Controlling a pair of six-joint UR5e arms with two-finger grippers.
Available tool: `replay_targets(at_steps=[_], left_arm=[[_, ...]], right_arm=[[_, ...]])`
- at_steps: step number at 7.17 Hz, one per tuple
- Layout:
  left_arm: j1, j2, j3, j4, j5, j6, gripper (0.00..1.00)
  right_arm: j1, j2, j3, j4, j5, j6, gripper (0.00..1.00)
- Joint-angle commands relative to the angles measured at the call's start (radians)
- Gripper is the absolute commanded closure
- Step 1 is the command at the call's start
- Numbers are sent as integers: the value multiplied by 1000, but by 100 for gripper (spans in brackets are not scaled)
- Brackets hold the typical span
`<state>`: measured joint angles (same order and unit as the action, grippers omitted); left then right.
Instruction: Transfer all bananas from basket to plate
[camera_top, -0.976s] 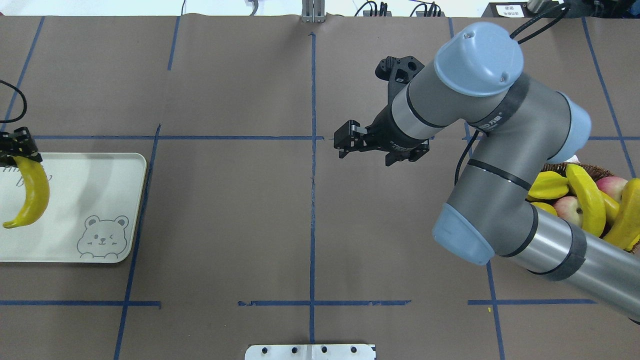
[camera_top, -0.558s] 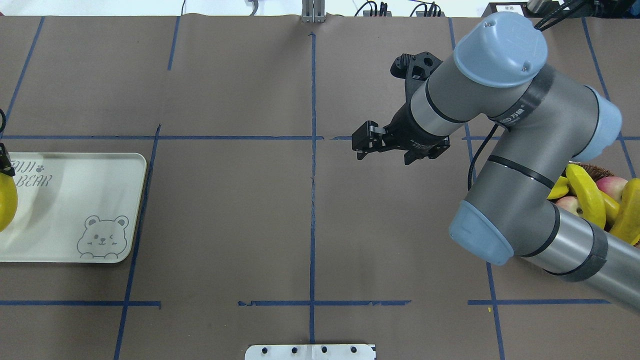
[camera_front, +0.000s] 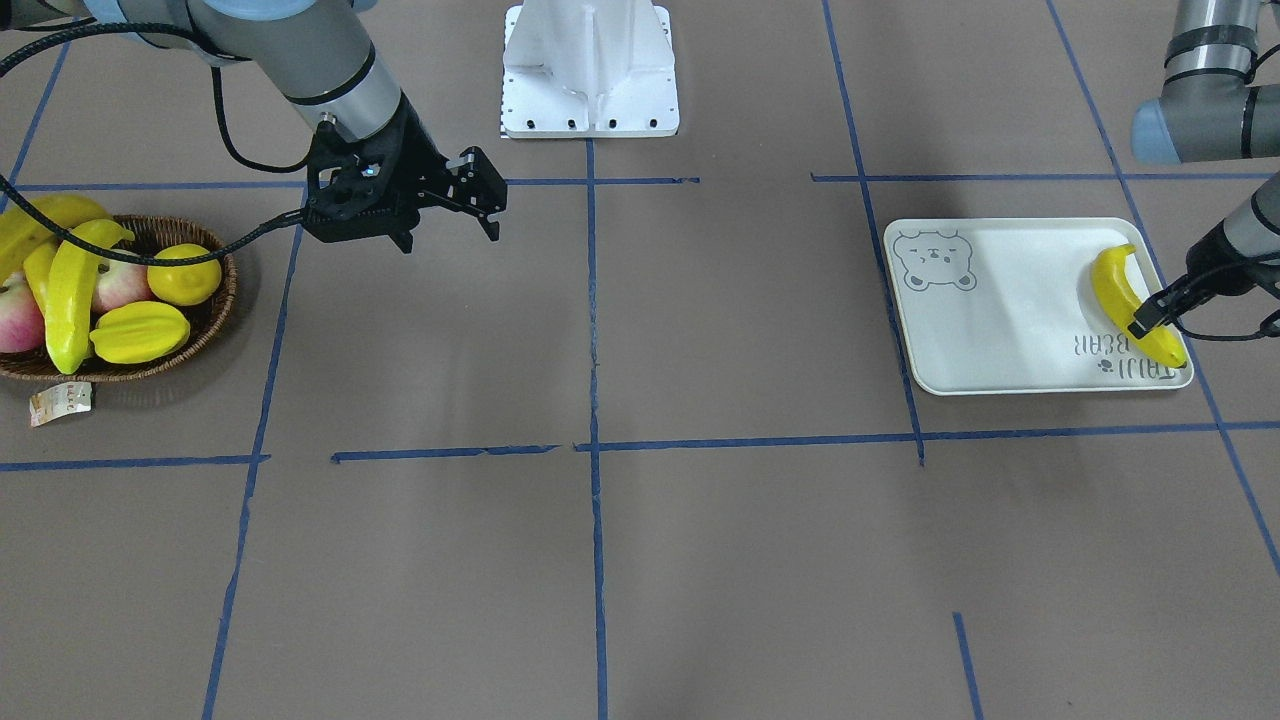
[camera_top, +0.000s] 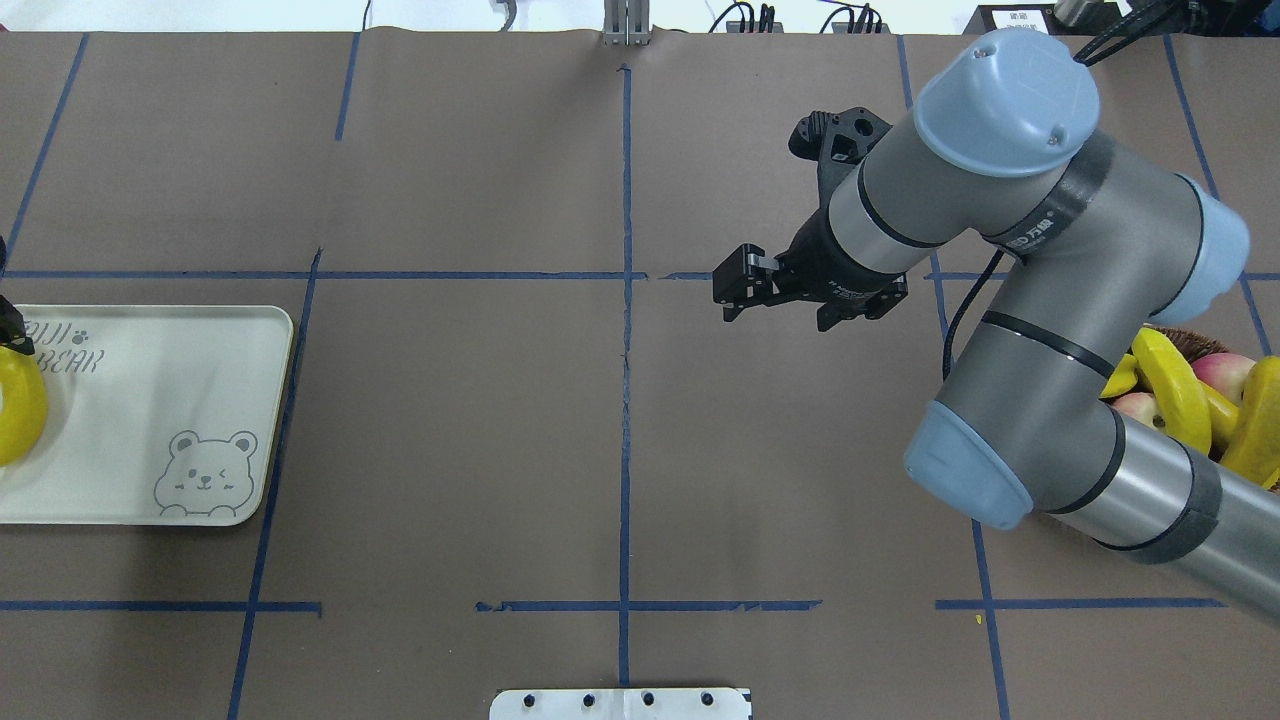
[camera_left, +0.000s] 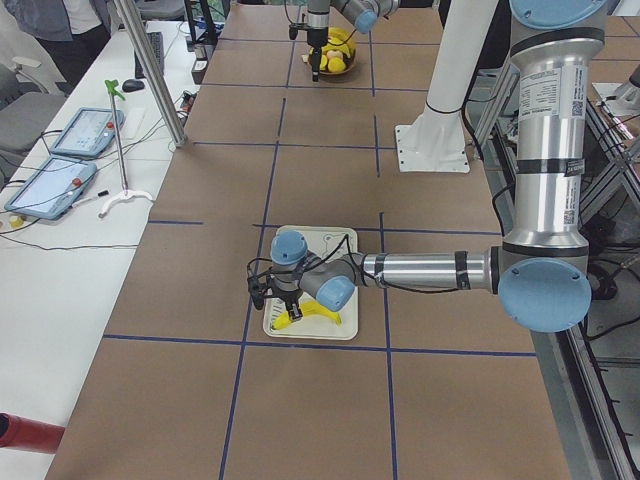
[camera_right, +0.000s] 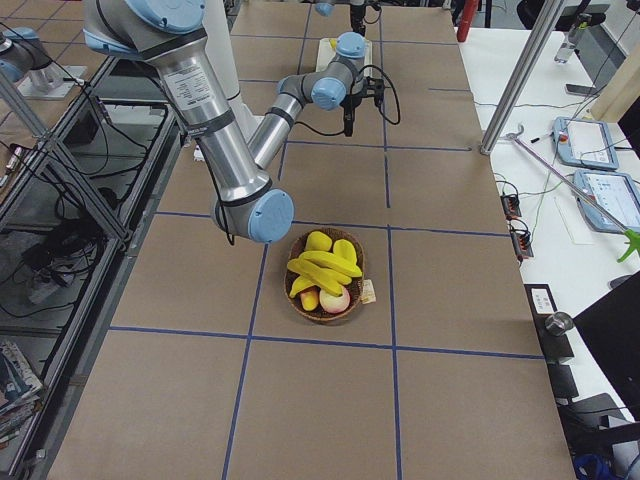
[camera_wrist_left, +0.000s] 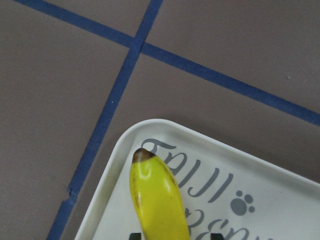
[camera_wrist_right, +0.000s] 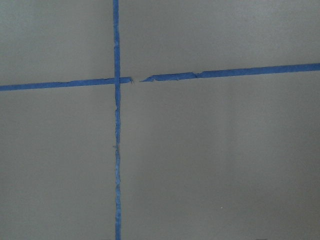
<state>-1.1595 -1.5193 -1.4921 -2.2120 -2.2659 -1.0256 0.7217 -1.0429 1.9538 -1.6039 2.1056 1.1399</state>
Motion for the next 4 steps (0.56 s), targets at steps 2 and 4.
replay_targets(at_steps=[2,4], left_arm=[[-72,-1,-115,3,-136,-7,0],[-71,-4,-125,0,-135,-7,0]], right_arm=[[82,-183,135,-63,40,-215,0],[129,-407,264,-88,25,-383,0]])
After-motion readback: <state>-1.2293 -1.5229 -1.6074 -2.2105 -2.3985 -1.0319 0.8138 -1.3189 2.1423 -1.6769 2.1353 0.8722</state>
